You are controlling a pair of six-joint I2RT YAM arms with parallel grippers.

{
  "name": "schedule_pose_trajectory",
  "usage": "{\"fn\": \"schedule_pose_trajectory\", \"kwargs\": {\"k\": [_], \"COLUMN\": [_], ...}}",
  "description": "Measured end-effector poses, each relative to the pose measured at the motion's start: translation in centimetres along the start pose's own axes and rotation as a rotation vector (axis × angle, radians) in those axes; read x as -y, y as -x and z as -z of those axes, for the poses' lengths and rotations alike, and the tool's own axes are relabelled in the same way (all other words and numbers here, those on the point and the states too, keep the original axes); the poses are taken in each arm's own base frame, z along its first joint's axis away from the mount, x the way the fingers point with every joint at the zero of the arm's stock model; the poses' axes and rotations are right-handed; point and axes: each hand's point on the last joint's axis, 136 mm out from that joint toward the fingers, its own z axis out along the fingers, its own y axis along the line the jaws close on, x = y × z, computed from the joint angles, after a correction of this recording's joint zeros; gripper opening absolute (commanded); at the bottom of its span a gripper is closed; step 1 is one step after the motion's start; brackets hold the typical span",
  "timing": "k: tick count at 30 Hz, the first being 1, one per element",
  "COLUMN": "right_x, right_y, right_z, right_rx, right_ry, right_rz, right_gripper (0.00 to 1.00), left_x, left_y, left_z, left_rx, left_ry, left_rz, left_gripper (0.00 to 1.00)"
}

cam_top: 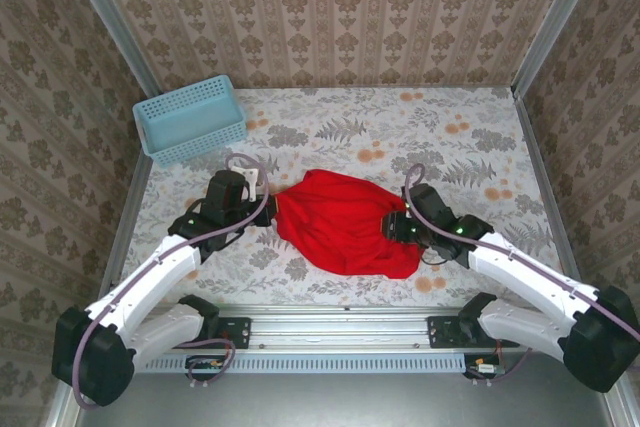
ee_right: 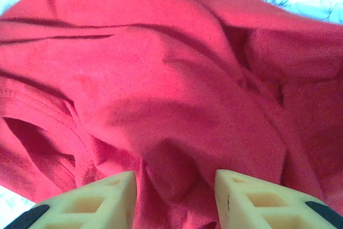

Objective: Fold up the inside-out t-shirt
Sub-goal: Turn the T-shirt inside out at the center of the table.

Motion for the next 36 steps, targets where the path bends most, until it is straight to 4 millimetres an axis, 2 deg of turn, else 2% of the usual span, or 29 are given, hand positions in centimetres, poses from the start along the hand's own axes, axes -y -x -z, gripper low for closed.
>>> {"fn": "schedule_pose_trajectory", "kwargs": {"k": [4,9,12,16,18,21,24,26,28,30,32,34,36], "right_x": [-0.9,-2.8,-2.8,-1.8,-1.7,-1.7,-2.0,-2.9,-3.8,-4.7,-5.6,-6.6,-7.4], "right_y": [-1.2,-1.0,-1.3,-2.5,-2.8,-2.8,-1.7,0.3,3.0,6.7,10.5,13.5,15.8], "right_z": [-0.1,1.2,0.9,-0.3,-0.6,-0.5,0.5,2.1,4.3,7.7,12.0,16.5,21.8], "right_rx": [-0.04,-0.024,-0.037,-0.089,-0.1,-0.103,-0.089,-0.052,0.005,0.102,0.221,0.34,0.472], "right_ry": [-0.009,-0.001,-0.02,-0.086,-0.098,-0.11,-0.129,-0.13,-0.128,-0.124,-0.107,-0.072,-0.009], "right_rz": [0.054,0.105,0.106,0.11,0.111,0.119,0.144,0.171,0.179,0.182,0.182,0.181,0.171], "right_gripper": [0.49,0.5,0.48,0.47,0.38,0.17,0.03,0.0,0.0,0.0,0.0,0.0,0.0], "left_x": [0.0,0.0,0.1,0.3,0.2,0.0,-0.3,-0.2,0.3,1.5,3.3,5.6,8.3], "left_y": [0.0,-0.1,-0.1,-0.2,-0.2,-0.2,0.2,1.3,3.4,6.8,11.2,15.8,19.6], "left_z": [0.0,0.0,0.0,-0.1,-0.1,-0.2,-0.4,-0.2,0.5,2.0,4.1,7.1,10.9], "left_rx": [-0.001,-0.003,-0.004,-0.006,-0.005,-0.01,-0.023,-0.015,0.013,0.072,0.156,0.27,0.404], "left_ry": [0.0,0.001,-0.001,-0.003,-0.001,0.013,0.043,0.069,0.091,0.107,0.11,0.084,0.032], "left_rz": [0.0,-0.001,-0.004,-0.008,-0.009,-0.008,-0.012,-0.025,-0.046,-0.082,-0.119,-0.157,-0.197], "left_gripper": [0.0,0.0,0.0,0.0,0.0,0.0,0.0,0.0,0.0,0.0,0.0,0.0,0.0]}}
